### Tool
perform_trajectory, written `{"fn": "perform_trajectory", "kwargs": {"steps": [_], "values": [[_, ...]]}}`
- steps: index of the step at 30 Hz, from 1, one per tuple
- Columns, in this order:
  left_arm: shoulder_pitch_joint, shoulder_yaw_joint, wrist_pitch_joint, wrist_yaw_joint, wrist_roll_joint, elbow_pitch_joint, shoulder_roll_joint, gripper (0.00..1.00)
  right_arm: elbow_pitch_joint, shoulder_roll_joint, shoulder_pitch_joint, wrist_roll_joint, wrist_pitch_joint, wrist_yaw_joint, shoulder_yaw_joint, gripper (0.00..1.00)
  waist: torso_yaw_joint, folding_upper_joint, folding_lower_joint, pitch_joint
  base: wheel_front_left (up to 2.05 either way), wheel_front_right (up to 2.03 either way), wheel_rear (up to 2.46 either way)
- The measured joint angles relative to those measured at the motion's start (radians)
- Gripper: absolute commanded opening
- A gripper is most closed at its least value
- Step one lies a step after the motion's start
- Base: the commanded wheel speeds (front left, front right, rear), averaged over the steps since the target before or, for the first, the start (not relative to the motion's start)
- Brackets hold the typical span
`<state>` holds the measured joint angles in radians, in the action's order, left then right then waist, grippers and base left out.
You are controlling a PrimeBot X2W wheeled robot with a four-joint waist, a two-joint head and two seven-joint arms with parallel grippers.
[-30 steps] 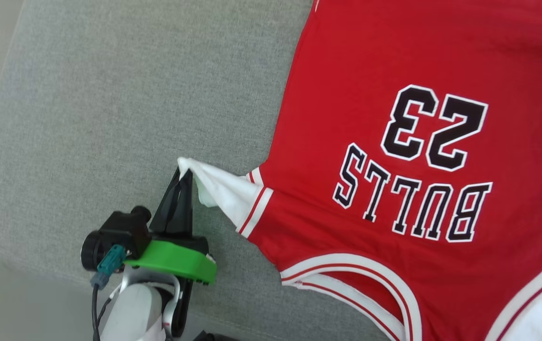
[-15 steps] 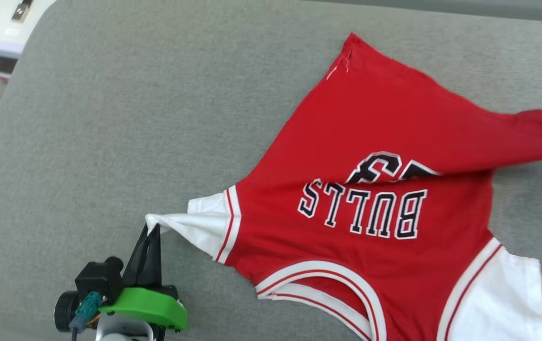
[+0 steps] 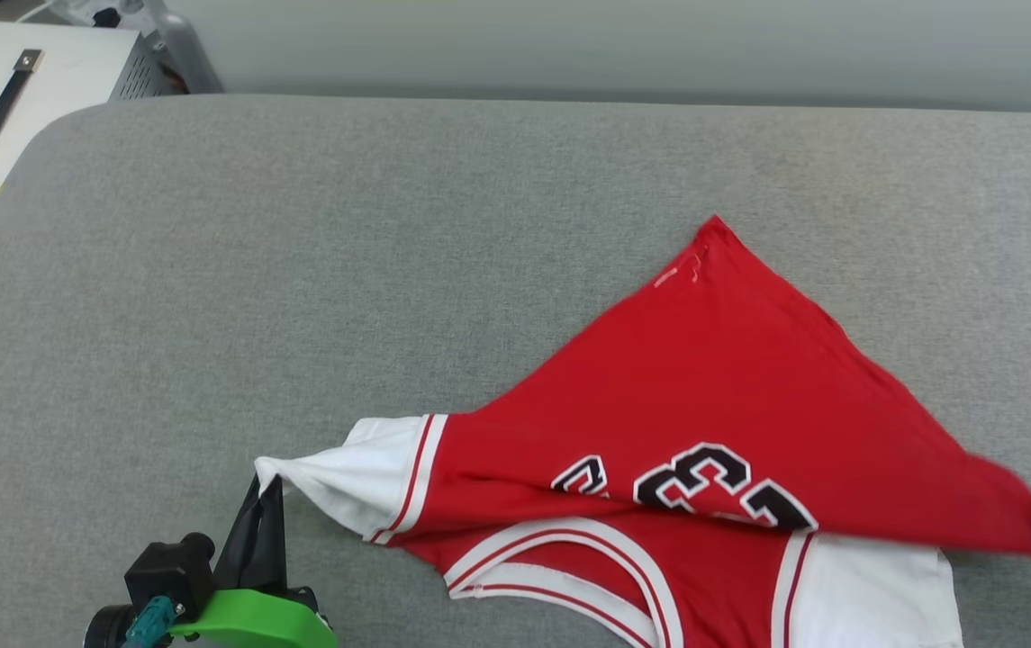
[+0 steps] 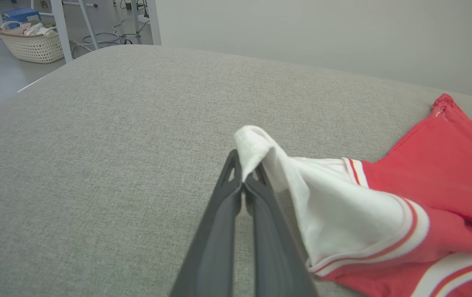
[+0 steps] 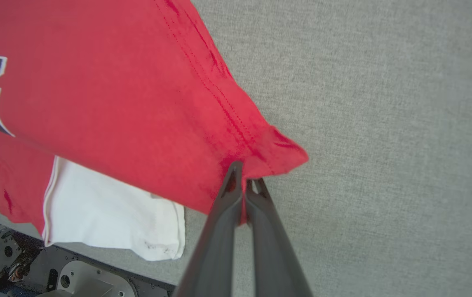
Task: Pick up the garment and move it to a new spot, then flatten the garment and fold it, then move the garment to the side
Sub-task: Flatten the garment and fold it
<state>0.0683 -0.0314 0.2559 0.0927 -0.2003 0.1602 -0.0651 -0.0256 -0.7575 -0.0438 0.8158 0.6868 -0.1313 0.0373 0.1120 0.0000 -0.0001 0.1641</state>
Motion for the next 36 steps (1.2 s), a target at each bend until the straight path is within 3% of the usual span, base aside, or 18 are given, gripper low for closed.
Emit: {"fn": "perform_trajectory", "kwargs": {"steps": [7, 12, 13, 14, 23, 27, 32, 36], "values": [[0.004, -0.003, 0.000, 0.006, 0.000, 0.006, 0.000, 0.00, -0.015, 0.094, -0.209, -0.016, 0.030, 0.000, -0.025, 0.00, -0.015, 0.0000, 0.0000, -0.021, 0.00, 0.00, 0.00], [0.004, -0.004, 0.000, 0.009, 0.000, 0.010, 0.001, 0.00, -0.015, 0.135, -0.233, -0.043, 0.025, 0.000, -0.021, 0.00, -0.016, 0.0000, 0.0000, -0.018, 0.00, 0.00, 0.00], [0.004, -0.004, 0.000, 0.009, 0.000, 0.011, 0.001, 0.00, -0.018, 0.139, -0.230, -0.047, 0.020, 0.000, -0.027, 0.41, -0.016, 0.0000, 0.0000, -0.019, 0.00, 0.00, 0.00], [0.004, -0.005, 0.000, 0.009, 0.001, 0.012, 0.001, 0.00, -0.024, 0.142, -0.225, -0.053, 0.010, 0.000, -0.036, 1.00, -0.017, 0.0000, 0.0000, -0.020, 0.00, 0.00, 0.00], [0.004, -0.001, 0.000, 0.009, 0.009, 0.011, 0.002, 0.00, -0.111, 0.137, -0.087, -0.092, -0.096, 0.000, -0.126, 1.00, -0.008, 0.0000, 0.0000, -0.029, 0.00, 0.00, 0.00], [-0.002, 0.021, 0.000, 0.010, 0.021, 0.002, 0.004, 0.00, -0.168, 0.111, 0.103, -0.128, -0.126, 0.000, -0.123, 1.00, 0.014, 0.0000, 0.0000, -0.011, 0.00, 0.00, 0.00], [-0.034, 0.038, 0.000, 0.018, 0.024, -0.006, 0.005, 0.00, -0.172, 0.091, 0.308, -0.144, -0.064, 0.000, -0.016, 1.00, 0.039, 0.0000, 0.0000, 0.020, 0.00, 0.00, 0.00], [-0.064, 0.059, 0.000, 0.019, 0.025, -0.011, 0.007, 0.00, -0.124, 0.046, 0.468, -0.145, 0.009, 0.000, 0.141, 1.00, 0.059, 0.0000, 0.0001, 0.052, 0.00, 0.00, 0.00]]}}
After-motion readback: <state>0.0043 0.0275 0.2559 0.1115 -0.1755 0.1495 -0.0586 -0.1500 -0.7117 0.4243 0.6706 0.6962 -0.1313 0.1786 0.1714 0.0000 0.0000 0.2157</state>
